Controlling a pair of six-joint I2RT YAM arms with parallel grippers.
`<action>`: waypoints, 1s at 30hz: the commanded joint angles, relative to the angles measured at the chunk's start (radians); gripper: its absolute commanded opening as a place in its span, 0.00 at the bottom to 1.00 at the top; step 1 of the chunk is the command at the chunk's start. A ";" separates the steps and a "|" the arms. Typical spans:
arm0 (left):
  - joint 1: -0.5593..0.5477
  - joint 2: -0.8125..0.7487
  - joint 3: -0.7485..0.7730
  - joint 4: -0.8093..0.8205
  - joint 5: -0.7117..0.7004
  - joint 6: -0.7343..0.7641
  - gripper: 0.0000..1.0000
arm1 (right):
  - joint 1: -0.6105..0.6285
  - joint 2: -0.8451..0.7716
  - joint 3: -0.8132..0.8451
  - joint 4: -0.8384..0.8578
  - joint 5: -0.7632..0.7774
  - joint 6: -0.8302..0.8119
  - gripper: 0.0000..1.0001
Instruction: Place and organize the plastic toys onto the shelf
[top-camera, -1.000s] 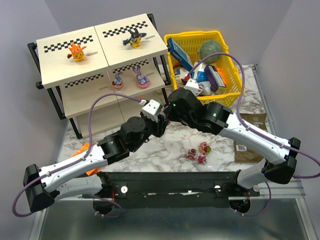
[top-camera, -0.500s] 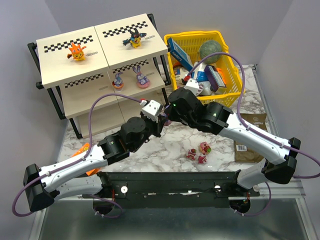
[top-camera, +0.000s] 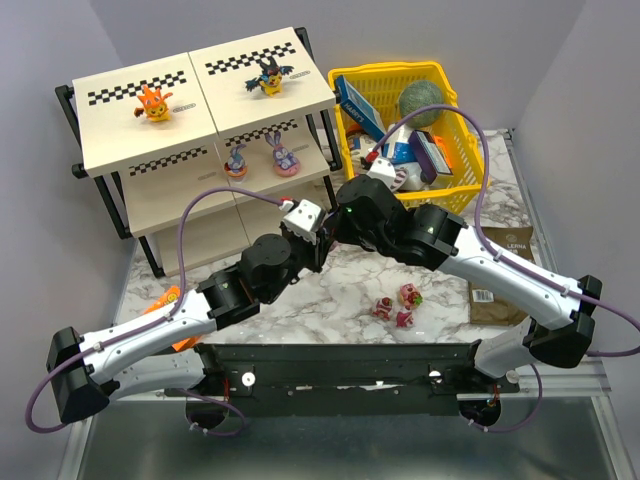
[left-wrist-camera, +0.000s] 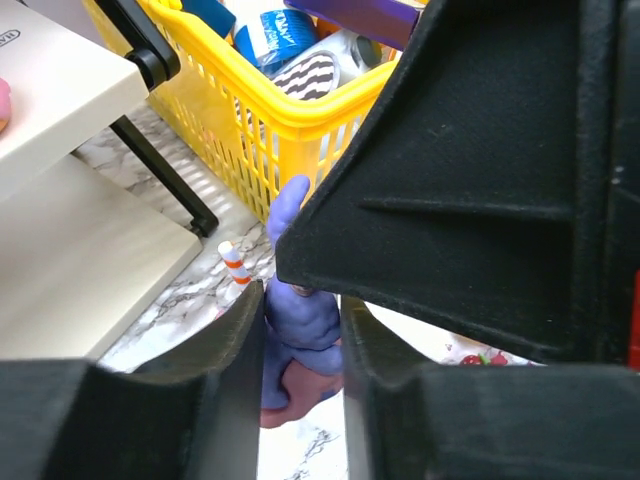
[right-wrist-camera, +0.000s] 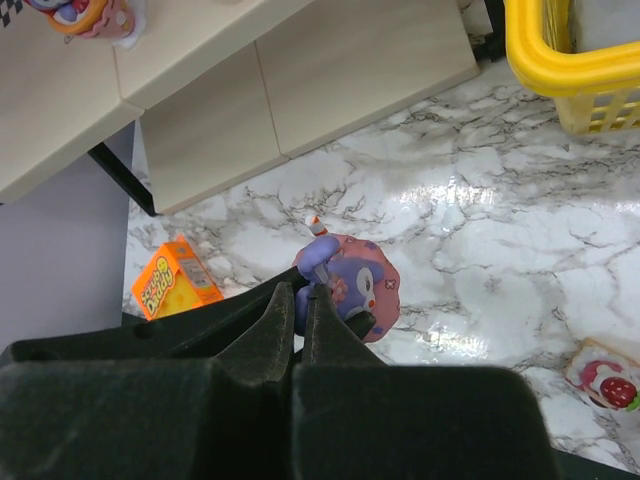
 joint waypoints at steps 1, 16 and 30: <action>-0.004 0.011 -0.007 0.038 -0.020 0.007 0.19 | 0.009 -0.028 0.018 0.046 -0.027 0.021 0.01; -0.004 -0.092 -0.050 -0.002 0.166 0.078 0.00 | 0.009 -0.111 -0.039 0.130 -0.018 -0.030 0.60; 0.228 -0.261 0.168 -0.482 0.624 0.243 0.00 | 0.006 -0.243 -0.163 0.389 -0.088 -0.341 0.83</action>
